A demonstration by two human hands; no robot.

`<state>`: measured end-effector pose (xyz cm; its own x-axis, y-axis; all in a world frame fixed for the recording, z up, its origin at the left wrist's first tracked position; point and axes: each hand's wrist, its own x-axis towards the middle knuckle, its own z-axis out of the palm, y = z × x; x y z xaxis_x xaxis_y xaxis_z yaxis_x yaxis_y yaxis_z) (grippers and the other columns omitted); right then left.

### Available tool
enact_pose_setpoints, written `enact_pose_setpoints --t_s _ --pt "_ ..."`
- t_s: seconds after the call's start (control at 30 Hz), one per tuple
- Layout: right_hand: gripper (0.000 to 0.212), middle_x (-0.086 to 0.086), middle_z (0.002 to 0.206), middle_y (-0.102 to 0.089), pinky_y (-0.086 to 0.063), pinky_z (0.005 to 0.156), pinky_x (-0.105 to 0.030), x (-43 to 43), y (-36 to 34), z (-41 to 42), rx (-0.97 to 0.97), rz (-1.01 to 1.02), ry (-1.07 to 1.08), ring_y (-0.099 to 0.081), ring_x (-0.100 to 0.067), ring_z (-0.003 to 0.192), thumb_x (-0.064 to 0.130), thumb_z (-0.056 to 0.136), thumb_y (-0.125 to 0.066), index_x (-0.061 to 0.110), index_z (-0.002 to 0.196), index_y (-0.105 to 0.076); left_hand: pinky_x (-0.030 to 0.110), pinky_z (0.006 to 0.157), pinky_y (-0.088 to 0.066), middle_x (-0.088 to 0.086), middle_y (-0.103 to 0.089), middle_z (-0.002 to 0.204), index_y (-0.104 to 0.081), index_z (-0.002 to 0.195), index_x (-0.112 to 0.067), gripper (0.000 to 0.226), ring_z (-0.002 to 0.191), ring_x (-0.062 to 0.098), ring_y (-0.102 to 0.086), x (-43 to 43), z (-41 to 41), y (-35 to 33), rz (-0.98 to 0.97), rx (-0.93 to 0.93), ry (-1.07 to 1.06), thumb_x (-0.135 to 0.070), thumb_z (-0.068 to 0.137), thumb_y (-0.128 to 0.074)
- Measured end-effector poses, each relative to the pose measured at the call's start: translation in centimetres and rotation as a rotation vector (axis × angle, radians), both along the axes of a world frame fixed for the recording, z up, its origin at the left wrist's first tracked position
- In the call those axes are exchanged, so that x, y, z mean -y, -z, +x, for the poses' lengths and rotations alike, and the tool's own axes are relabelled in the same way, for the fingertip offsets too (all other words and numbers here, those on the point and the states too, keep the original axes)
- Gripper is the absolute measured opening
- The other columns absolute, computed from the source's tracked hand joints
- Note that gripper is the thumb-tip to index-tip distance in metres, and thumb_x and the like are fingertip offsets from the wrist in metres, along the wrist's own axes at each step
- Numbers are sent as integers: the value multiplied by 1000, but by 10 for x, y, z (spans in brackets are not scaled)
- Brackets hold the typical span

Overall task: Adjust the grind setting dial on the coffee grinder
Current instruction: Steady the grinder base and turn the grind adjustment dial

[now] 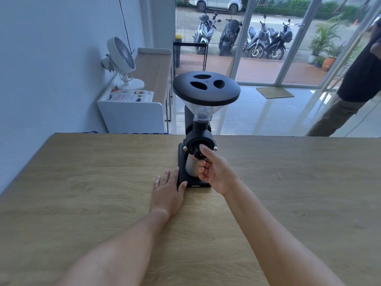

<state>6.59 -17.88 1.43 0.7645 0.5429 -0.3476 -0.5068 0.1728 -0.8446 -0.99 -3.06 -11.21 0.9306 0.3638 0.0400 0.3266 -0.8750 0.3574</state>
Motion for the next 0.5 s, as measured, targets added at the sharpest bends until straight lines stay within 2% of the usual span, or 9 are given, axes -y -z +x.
enact_pose_setpoints --t_s 0.33,0.5 --pt "50 5 58 -51 -46 53 -23 -1 1 1 -1 9 2 -51 -9 50 49 67 -86 14 99 -68 39 120 -1 8 -19 160 -6 153 -28 64 147 14 -5 0 0 -1 -8 -9 -2 -58 97 -14" --pt "41 5 58 -50 -45 53 -23 -2 2 2 -3 -5 13 -50 -9 50 46 70 -86 16 93 -69 38 120 -1 8 -18 160 -6 153 -28 64 147 13 -3 0 0 -2 -4 -9 -2 -57 97 -14"
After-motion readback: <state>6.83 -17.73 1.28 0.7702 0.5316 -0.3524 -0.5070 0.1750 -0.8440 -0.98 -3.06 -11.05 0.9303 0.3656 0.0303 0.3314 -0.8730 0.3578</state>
